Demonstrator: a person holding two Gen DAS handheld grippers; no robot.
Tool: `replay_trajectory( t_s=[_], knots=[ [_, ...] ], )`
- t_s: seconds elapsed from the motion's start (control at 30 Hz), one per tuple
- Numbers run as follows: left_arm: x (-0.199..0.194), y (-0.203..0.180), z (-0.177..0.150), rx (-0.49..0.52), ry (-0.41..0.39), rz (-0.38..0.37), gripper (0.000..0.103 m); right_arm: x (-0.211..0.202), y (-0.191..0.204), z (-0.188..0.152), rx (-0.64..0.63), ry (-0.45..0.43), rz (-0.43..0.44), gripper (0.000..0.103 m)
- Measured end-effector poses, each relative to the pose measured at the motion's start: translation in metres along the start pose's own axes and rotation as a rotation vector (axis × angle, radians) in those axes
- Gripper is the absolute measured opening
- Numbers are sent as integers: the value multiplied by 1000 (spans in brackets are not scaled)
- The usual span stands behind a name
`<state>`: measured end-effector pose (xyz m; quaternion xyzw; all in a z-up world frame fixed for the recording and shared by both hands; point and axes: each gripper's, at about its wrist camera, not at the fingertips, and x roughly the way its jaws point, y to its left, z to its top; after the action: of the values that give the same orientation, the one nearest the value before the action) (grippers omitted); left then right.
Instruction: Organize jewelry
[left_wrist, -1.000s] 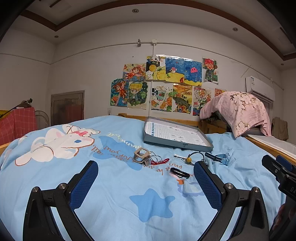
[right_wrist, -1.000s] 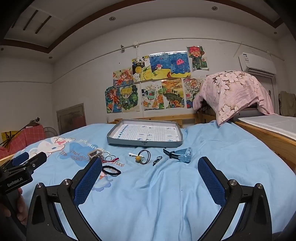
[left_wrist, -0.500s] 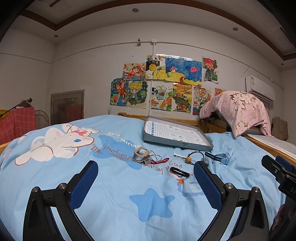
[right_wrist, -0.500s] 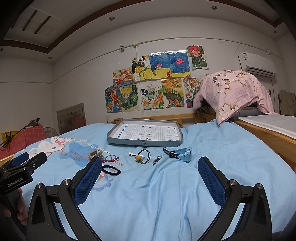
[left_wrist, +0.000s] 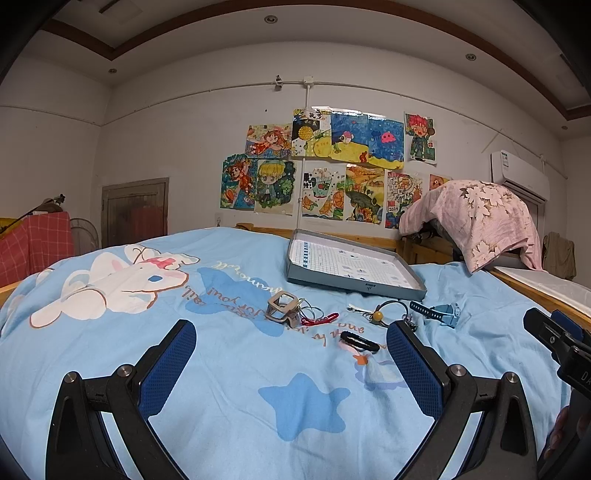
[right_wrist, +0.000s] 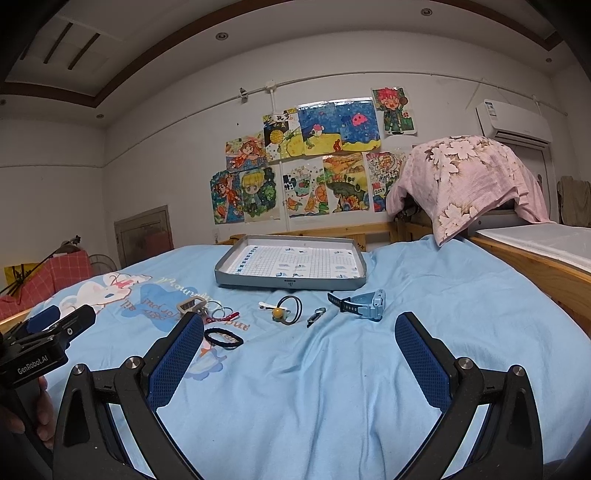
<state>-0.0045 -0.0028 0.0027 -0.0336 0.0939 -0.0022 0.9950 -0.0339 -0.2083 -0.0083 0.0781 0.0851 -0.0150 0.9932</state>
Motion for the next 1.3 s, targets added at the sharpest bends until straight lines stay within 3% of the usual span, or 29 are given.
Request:
replay_trajectory(
  t_s=[1.3],
  knots=[
    [2,1,-1,-3,9,1,103,1,-3,1,8,4,-2,102]
  ],
)
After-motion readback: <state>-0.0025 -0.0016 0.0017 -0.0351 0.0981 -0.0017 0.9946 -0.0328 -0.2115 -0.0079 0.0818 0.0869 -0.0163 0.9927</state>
